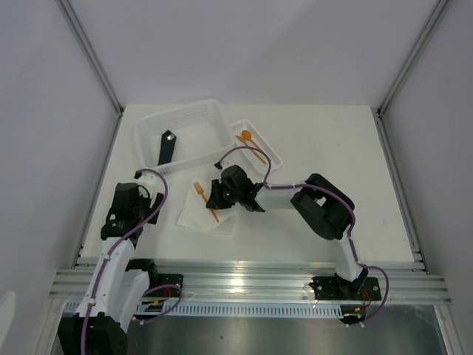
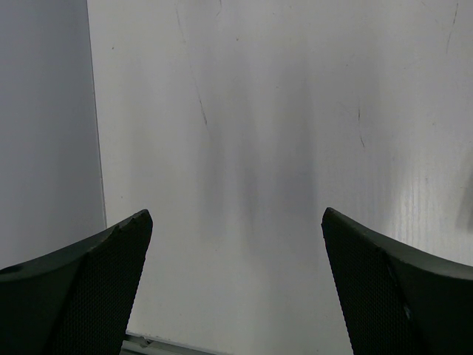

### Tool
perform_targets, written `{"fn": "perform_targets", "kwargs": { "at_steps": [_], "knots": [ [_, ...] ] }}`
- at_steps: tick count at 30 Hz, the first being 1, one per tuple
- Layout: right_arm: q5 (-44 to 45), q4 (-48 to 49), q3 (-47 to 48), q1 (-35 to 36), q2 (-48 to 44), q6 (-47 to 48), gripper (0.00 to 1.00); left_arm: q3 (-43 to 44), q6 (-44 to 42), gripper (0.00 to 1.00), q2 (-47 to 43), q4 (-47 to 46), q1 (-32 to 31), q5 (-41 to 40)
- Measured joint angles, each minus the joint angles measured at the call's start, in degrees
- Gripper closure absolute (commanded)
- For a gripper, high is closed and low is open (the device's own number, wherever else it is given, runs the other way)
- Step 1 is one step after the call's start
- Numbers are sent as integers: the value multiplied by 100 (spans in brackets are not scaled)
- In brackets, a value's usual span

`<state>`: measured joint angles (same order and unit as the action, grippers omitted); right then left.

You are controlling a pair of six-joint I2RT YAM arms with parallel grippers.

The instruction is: Place the utensils on the paper napkin and roll it up

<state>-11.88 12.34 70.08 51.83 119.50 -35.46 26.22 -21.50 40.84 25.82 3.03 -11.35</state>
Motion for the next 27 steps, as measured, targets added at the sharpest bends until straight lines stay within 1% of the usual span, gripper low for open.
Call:
{"fn": "perform_targets", "kwargs": {
  "at_steps": [6,9,13,19,27],
  "knots": [
    [94,42,0,9,-2,4,75,0,2,0,-2,0,0,2],
    [133,44,0,22,-15,17,70,-2,2,0,-2,0,0,2],
    [289,-11,0,48,-85,103,59,-2,0,0,-4,2,0,2],
    [669,-199,0,61,-208,304,52,-2,2,1,-31,4,0,13],
    [957,-400,109,70,-243,597,49,-2,0,0,-42,9,0,57]
  ]
}}
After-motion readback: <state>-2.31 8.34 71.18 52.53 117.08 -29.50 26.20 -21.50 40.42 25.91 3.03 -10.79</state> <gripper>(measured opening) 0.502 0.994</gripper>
